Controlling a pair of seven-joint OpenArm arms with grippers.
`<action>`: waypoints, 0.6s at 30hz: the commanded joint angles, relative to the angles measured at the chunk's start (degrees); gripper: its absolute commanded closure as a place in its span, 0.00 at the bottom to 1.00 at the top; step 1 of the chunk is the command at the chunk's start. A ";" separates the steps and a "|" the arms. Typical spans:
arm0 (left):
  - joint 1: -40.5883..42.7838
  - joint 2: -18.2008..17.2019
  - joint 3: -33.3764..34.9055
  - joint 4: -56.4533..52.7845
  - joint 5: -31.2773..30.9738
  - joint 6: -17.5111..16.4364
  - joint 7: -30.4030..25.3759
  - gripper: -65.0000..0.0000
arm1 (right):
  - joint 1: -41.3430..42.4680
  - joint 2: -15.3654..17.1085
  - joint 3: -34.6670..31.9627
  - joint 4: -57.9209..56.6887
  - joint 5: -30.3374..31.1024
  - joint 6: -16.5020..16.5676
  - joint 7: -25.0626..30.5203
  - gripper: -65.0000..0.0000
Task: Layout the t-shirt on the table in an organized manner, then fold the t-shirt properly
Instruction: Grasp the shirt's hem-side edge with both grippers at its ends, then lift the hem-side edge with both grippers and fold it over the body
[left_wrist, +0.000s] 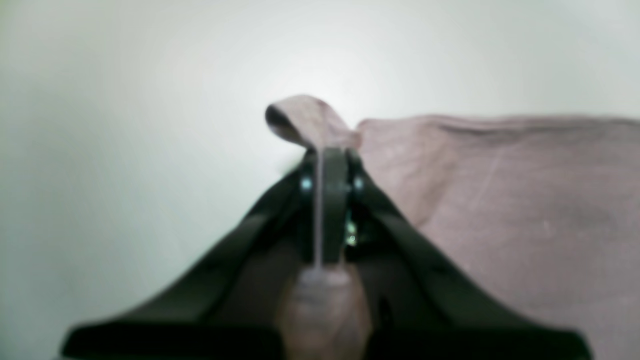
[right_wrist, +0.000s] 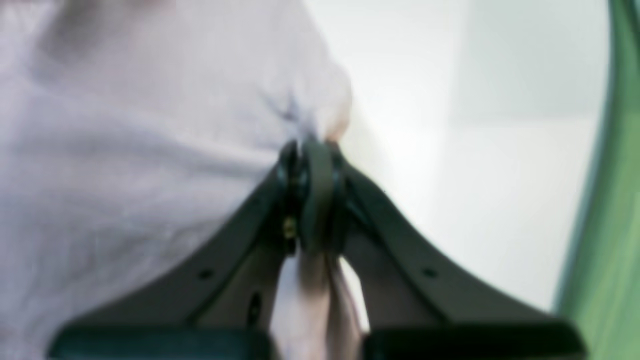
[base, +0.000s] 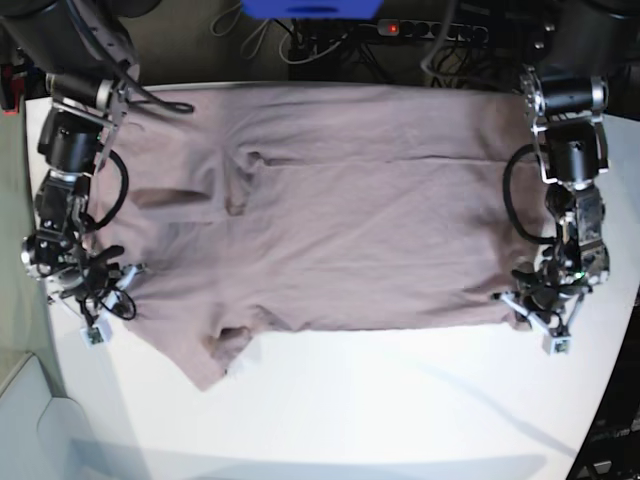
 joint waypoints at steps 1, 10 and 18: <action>-0.39 -0.44 -2.23 3.20 0.05 0.29 -0.02 1.00 | 0.03 1.74 0.30 2.68 1.14 0.14 0.61 1.00; 6.56 0.35 -7.24 18.06 0.05 0.29 6.05 1.00 | -10.16 2.09 0.30 17.36 2.81 0.14 0.35 1.00; 13.68 1.06 -7.51 29.49 0.05 0.29 10.53 1.00 | -20.36 2.00 0.39 28.70 5.10 0.14 0.35 1.00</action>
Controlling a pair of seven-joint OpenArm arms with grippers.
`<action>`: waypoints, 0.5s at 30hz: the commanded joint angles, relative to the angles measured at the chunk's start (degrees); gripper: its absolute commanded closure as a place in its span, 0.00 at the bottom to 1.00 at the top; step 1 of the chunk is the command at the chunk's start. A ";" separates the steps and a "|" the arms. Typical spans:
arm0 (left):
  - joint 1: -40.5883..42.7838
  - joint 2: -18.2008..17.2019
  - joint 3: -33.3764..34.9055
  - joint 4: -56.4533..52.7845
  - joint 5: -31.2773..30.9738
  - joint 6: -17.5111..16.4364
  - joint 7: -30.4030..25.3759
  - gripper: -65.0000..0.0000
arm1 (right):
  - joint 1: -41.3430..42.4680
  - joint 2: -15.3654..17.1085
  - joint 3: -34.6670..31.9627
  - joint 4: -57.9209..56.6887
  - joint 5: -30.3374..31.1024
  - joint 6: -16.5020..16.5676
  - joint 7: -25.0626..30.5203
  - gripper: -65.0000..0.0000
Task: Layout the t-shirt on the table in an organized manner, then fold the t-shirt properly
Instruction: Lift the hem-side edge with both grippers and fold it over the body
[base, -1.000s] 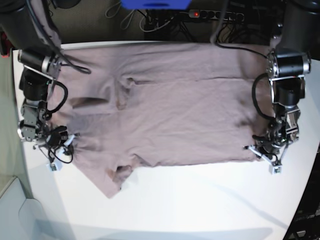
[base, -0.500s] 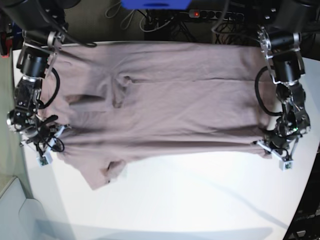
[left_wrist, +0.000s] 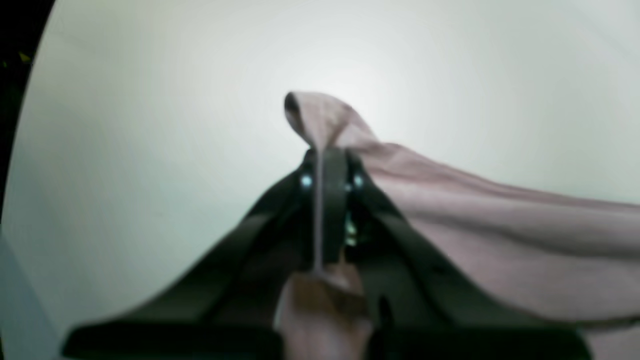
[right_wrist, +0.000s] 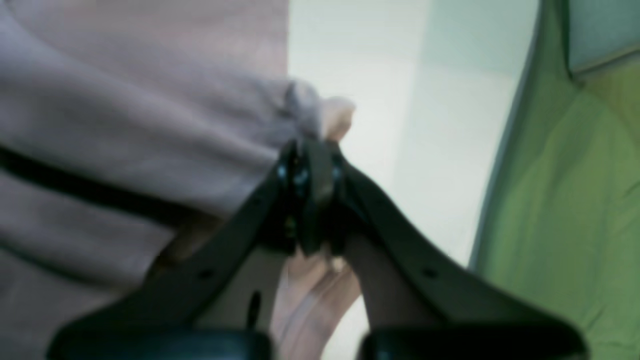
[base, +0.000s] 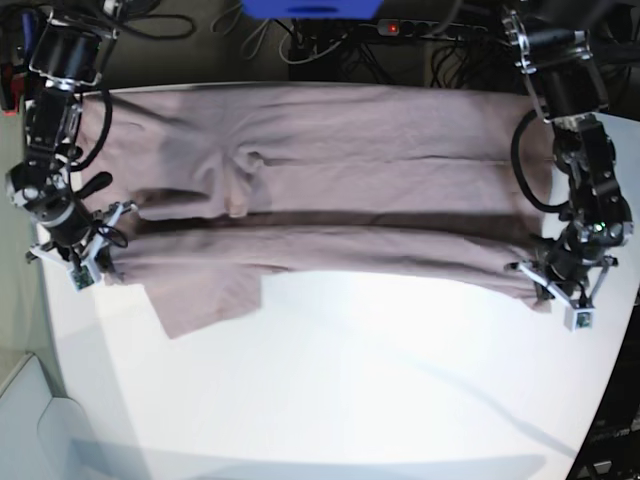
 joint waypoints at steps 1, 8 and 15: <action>0.37 -1.04 -0.32 2.26 0.05 0.33 -0.38 1.00 | -0.44 1.02 0.34 2.15 0.95 -0.34 1.13 1.00; 7.32 -0.95 -1.81 8.50 0.05 0.33 -0.38 1.00 | -7.20 1.02 0.34 6.02 3.23 -0.34 1.13 1.00; 11.01 0.10 -6.82 14.04 0.05 0.24 1.12 1.00 | -8.87 1.28 1.40 6.28 4.46 -0.34 1.04 1.00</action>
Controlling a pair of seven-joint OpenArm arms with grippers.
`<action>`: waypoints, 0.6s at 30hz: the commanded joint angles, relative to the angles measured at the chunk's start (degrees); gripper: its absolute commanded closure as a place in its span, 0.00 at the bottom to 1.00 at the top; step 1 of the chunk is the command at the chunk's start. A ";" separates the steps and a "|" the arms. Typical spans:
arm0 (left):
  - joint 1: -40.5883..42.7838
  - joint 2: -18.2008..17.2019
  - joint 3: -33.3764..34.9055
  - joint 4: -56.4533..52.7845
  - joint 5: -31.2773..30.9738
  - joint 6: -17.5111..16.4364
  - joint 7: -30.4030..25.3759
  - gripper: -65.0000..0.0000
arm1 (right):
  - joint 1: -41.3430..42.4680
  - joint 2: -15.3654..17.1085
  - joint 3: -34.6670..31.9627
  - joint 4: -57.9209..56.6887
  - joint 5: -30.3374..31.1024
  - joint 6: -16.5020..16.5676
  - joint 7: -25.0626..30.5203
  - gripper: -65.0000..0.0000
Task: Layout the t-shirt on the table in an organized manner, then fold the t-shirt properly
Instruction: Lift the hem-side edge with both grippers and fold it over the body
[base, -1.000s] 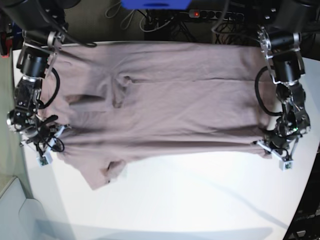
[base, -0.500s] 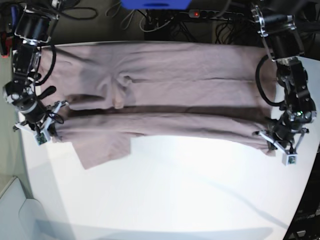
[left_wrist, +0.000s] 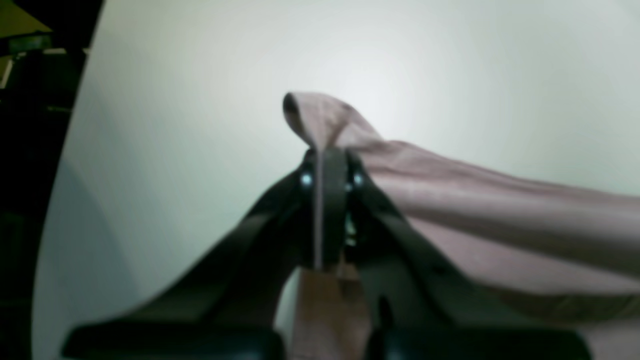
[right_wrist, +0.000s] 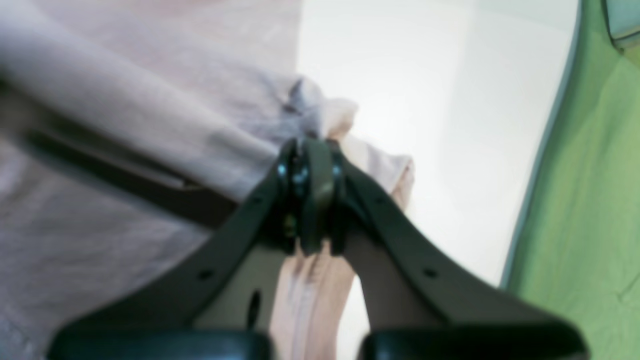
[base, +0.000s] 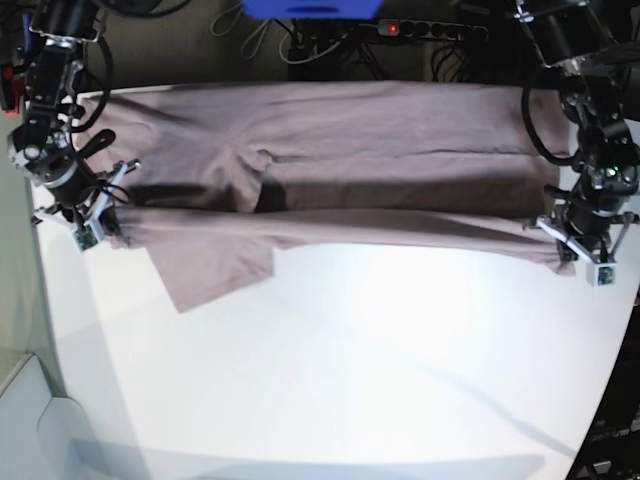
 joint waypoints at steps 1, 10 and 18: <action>-0.40 -0.77 -0.53 1.94 0.14 0.29 0.34 1.00 | 0.39 0.86 1.67 1.04 0.20 -0.51 0.80 1.00; 3.21 -0.68 -0.53 8.09 0.14 0.29 6.93 1.00 | -0.75 0.86 2.72 3.32 0.11 -0.51 -1.66 1.00; 7.52 -0.68 -0.09 6.33 0.14 0.29 6.41 1.00 | -4.00 0.77 2.46 4.29 0.38 -0.51 -1.57 1.00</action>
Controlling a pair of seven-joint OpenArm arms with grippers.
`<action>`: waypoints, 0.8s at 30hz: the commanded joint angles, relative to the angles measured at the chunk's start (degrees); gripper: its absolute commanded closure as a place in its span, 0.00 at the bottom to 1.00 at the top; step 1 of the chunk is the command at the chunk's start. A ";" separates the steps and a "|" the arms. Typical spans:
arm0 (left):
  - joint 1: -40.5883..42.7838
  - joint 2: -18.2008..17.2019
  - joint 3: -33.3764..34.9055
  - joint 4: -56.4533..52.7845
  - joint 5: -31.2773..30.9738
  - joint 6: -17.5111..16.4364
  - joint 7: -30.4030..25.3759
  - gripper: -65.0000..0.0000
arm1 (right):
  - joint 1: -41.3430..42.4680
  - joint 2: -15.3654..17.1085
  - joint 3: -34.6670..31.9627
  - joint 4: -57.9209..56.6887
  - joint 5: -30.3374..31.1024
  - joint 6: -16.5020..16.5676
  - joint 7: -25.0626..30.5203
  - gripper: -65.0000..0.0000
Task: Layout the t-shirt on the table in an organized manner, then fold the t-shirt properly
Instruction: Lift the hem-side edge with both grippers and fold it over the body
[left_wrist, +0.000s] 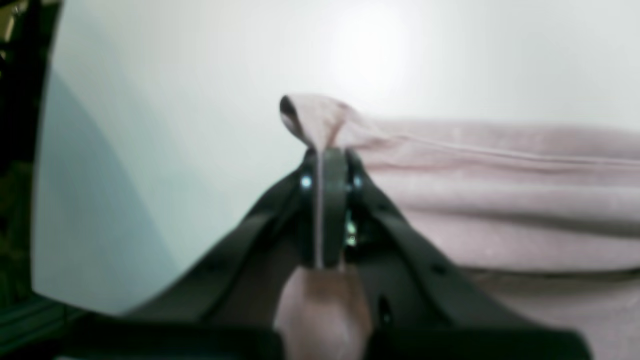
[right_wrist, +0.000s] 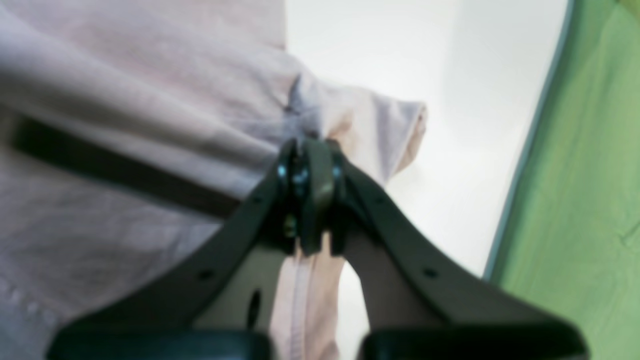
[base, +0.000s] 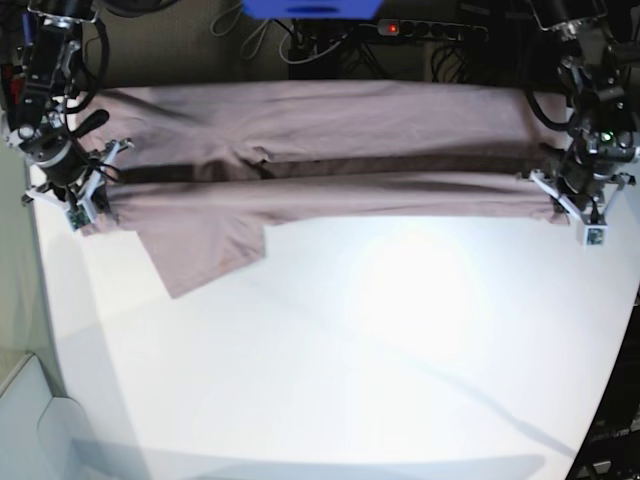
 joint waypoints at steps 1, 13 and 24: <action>-0.55 -0.92 -0.15 0.19 0.36 0.33 -1.16 1.00 | 0.52 0.93 0.27 0.88 0.36 -0.53 0.96 1.00; -0.46 -0.84 -0.15 -4.56 0.36 0.33 -1.16 1.00 | -2.03 0.93 0.18 1.14 0.18 -0.53 1.05 1.00; -0.72 0.66 -0.07 -4.65 0.44 0.33 -1.16 1.00 | -3.87 0.93 -0.96 -0.35 0.18 -0.53 0.96 1.00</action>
